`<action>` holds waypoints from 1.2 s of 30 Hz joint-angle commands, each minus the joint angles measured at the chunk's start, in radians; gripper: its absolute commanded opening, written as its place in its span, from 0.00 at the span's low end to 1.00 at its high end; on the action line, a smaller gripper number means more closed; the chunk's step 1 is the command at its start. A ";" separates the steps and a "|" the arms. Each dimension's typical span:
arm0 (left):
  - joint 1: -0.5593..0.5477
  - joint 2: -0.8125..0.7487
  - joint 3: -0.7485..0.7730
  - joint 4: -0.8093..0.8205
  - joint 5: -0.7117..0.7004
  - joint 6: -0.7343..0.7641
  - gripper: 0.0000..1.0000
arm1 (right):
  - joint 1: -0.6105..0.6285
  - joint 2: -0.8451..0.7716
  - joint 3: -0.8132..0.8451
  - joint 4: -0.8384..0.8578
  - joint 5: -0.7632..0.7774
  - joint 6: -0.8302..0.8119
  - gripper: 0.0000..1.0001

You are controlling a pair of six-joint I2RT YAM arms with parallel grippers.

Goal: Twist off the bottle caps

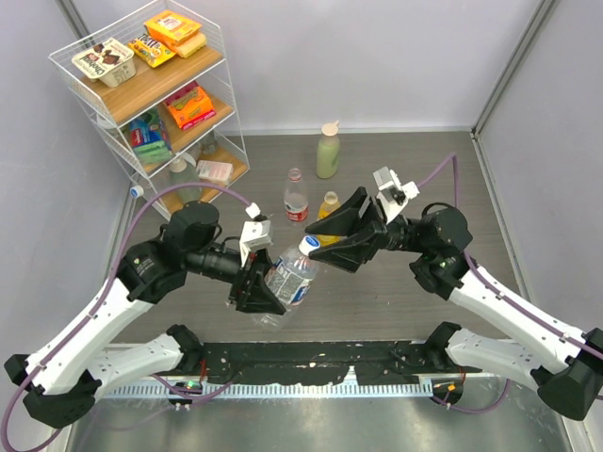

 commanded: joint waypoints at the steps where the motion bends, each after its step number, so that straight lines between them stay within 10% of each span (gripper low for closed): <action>1: -0.010 0.003 0.051 0.066 -0.016 0.055 0.15 | 0.005 -0.065 -0.042 -0.110 0.200 -0.102 0.70; 6: -0.011 0.003 0.014 0.045 -0.147 0.078 0.15 | 0.004 -0.137 -0.056 -0.151 0.337 -0.126 1.00; 22: -0.011 -0.006 -0.081 0.094 -0.827 0.101 0.15 | 0.004 0.062 0.149 -0.495 0.621 -0.088 0.98; 36: -0.010 0.029 -0.118 0.105 -1.063 0.098 0.15 | 0.005 0.227 0.200 -0.411 0.589 0.027 0.81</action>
